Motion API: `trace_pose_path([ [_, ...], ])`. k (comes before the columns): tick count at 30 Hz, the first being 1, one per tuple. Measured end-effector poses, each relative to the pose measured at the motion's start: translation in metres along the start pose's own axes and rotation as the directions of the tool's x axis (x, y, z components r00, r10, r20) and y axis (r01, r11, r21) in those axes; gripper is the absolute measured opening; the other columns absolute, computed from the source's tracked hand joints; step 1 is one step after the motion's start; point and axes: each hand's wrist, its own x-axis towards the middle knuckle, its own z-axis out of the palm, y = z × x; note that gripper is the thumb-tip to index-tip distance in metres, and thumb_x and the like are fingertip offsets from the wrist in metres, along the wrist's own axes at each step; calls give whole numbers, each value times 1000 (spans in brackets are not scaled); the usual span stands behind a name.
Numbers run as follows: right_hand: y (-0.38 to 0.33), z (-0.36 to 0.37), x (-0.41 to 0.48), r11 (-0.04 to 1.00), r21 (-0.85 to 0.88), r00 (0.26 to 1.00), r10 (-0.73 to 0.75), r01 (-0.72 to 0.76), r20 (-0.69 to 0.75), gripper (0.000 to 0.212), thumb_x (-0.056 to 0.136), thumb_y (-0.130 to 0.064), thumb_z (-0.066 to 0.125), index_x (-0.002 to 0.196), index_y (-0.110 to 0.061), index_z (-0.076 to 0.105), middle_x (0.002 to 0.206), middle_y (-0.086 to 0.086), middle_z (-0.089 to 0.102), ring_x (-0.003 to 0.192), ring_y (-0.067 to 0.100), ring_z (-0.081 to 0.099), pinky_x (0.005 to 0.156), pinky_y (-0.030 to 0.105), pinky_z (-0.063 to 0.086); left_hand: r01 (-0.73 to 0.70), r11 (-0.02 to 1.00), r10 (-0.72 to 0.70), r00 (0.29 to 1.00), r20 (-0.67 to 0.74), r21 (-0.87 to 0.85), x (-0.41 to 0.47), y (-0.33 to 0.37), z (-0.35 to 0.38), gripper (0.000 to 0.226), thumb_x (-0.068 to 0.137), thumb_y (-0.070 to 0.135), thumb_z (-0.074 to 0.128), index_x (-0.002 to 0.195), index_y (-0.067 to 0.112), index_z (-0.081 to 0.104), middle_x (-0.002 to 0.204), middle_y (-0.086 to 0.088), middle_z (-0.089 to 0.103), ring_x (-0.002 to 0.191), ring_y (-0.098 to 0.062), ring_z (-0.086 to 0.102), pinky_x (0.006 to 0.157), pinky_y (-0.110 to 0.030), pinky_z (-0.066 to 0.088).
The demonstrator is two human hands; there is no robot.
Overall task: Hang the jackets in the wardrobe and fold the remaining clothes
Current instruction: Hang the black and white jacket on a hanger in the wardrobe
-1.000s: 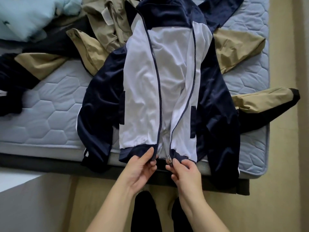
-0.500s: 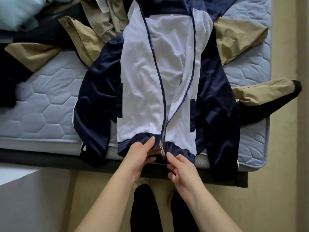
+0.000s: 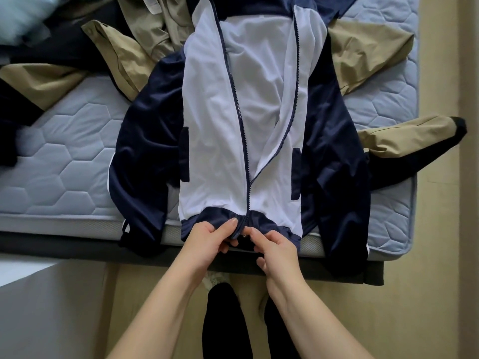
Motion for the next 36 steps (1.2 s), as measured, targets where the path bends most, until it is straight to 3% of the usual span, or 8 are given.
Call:
trace_pose_path([
  [5,-4,4,0,978,172,991,104,-118,89,26,87,-21,67,66,-19,52,79,2,68,76,13,46,68,30,34,26,997,-24,999,37,-74,0,5,1,44,96,24,50,60,14,73,87,-27,69,53,-15,51,52,-26,32],
  [8,-5,3,-1,957,243,984,138,-161,110,24,88,-17,66,66,-19,56,71,-4,64,71,11,47,68,30,34,7,999,-8,1000,-19,-38,-1,2,3,40,95,31,52,68,6,68,51,-7,47,44,-10,30,48,-22,23],
  [11,-3,0,-6,938,286,976,163,-199,145,22,88,-16,65,68,-17,56,67,-6,64,68,10,48,62,27,32,-24,999,21,996,-86,-40,-2,0,6,47,93,32,56,51,12,46,43,6,23,41,-8,17,42,-19,17],
  [14,-2,-5,-11,912,346,972,174,-221,161,22,86,-16,66,68,-15,52,67,-4,64,69,10,49,56,23,32,-79,996,74,990,-120,-36,-3,1,11,51,92,27,58,44,17,42,40,5,26,39,-9,20,41,-18,19],
  [19,-8,-8,-20,882,421,973,151,-212,173,26,79,-18,68,63,-17,47,64,-5,62,62,8,48,52,22,30,-201,968,180,973,-146,-151,-11,13,28,27,93,9,55,69,-2,54,35,7,42,33,-2,25,37,-12,23],
  [24,-16,-3,-28,861,466,977,149,-205,155,26,85,-15,65,63,-16,50,62,-5,61,58,7,48,49,20,30,-291,936,229,930,-288,-195,-15,15,39,24,87,6,63,65,8,57,44,10,51,38,1,41,44,-9,33],
  [31,-21,0,-36,831,520,980,143,-195,139,21,85,-15,64,68,-15,53,65,-3,62,60,7,49,49,19,33,-299,923,201,911,-360,-241,-15,14,47,17,82,8,70,66,12,65,54,8,60,48,-2,51,51,-14,40],
  [36,-18,4,-38,791,583,983,146,-184,112,19,85,-16,65,69,-15,54,71,-2,65,62,7,51,53,21,34,-279,926,152,894,-422,-256,-18,14,58,26,82,10,71,59,11,58,45,10,50,42,-1,42,45,-15,36],
])
